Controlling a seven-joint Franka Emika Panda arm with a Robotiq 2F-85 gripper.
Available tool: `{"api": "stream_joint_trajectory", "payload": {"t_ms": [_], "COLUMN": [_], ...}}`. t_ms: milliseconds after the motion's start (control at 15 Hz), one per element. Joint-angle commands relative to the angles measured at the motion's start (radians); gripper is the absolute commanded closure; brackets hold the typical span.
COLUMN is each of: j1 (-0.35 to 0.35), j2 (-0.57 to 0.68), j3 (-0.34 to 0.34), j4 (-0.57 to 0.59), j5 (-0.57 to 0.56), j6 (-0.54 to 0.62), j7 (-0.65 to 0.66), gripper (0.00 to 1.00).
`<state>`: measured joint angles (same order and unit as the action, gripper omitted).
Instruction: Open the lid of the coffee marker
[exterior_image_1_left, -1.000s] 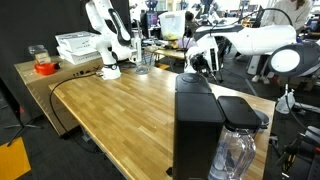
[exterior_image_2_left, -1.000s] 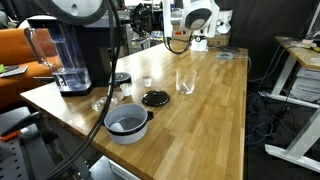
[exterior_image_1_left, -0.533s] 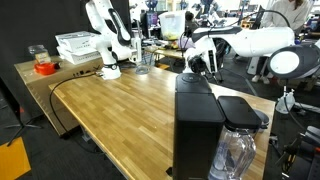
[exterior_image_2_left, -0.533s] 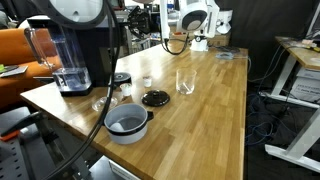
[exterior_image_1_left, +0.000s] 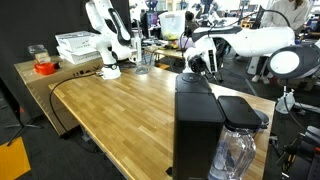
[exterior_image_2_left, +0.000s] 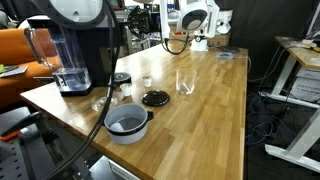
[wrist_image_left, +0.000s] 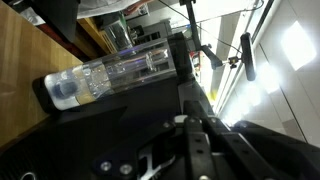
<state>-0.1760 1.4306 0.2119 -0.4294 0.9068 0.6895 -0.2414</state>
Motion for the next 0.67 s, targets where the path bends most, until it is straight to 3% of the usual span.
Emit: {"api": "stream_joint_trajectory", "payload": {"t_ms": [0,600], "j1": [-0.004,-0.007], "j2": [0.031,0.032], "j3": [0.033,0.028], "j4": [0.049,0.056], "j5": [-0.012,-0.021], "j6": [-0.01,-0.012], "j7": [0.029,0.025], "gripper": [0.99,1.0]}}
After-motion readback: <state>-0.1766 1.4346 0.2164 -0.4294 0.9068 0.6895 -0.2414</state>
